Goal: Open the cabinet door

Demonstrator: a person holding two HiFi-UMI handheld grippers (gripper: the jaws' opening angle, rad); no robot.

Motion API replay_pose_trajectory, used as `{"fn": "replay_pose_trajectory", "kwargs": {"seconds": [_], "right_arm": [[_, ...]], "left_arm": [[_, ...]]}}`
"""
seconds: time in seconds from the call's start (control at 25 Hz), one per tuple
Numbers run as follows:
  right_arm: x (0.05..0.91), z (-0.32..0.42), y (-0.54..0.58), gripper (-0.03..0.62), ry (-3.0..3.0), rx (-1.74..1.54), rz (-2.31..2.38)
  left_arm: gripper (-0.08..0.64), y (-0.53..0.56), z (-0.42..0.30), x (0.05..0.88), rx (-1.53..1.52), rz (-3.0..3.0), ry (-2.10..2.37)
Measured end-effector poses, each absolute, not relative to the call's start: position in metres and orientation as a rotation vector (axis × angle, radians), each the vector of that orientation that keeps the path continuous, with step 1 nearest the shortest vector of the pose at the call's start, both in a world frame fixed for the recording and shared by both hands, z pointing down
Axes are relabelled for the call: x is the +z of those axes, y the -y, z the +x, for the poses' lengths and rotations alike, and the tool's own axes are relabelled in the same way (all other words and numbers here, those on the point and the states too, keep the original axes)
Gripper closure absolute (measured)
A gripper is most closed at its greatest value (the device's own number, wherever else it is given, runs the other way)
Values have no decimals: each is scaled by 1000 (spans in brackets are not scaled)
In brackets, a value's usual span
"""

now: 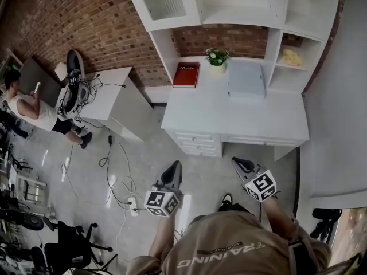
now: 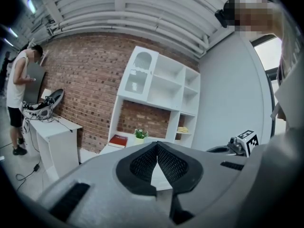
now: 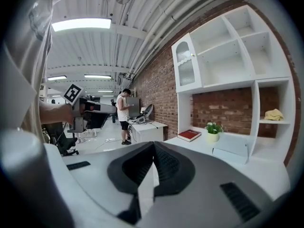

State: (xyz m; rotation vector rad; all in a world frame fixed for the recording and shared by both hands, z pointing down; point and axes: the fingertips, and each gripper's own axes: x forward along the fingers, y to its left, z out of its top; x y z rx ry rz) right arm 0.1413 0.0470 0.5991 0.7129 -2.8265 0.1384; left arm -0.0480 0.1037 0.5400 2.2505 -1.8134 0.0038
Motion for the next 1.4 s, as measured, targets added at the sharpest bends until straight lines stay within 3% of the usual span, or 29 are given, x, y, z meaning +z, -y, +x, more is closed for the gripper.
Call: {"fn": "replay_pose_trajectory", "kwargs": {"seconds": [0.28, 0.8, 1.04, 1.4], "right_arm": [[613, 114, -9, 580, 2804, 120, 560], [598, 69, 44, 580, 2820, 214, 776], [569, 31, 77, 580, 2813, 107, 803], [579, -5, 96, 580, 2777, 183, 966]], "left_arm": [[551, -81, -63, 552, -190, 2077, 1745], [551, -3, -96, 544, -171, 2258, 1652], [551, 30, -124, 521, -98, 2403, 1637], [551, 62, -144, 551, -56, 2471, 1442]]}}
